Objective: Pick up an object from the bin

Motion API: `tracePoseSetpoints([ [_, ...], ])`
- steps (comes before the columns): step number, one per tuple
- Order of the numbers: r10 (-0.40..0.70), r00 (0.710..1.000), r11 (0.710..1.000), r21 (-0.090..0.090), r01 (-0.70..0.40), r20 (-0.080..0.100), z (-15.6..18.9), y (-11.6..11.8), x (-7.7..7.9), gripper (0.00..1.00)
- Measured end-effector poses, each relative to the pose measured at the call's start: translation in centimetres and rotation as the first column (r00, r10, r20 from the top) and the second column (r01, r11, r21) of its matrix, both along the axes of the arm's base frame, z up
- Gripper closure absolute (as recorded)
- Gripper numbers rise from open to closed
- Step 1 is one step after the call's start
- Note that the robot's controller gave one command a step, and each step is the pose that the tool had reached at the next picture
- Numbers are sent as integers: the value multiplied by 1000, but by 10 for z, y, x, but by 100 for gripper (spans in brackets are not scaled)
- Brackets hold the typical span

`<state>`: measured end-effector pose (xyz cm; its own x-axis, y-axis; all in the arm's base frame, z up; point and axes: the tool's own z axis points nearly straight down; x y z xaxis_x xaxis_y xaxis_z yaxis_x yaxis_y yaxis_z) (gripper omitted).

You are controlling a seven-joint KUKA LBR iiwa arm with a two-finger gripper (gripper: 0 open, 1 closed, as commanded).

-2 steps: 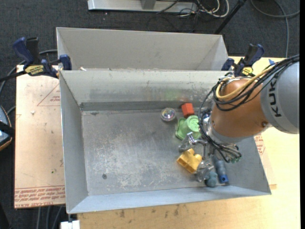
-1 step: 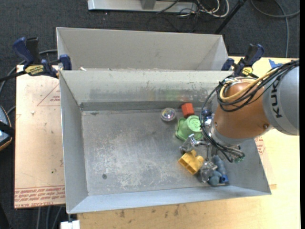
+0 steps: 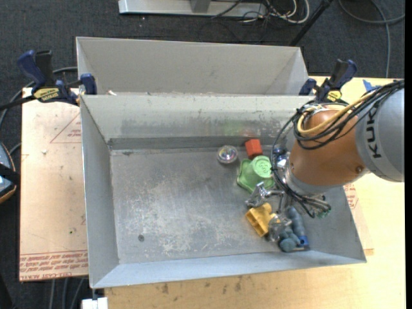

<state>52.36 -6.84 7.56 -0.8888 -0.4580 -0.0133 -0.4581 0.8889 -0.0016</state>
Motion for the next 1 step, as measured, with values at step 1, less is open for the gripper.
tracePoseSetpoints([
  [1,138,990,990,-8,-138,-2,173,-37,-13,100],
])
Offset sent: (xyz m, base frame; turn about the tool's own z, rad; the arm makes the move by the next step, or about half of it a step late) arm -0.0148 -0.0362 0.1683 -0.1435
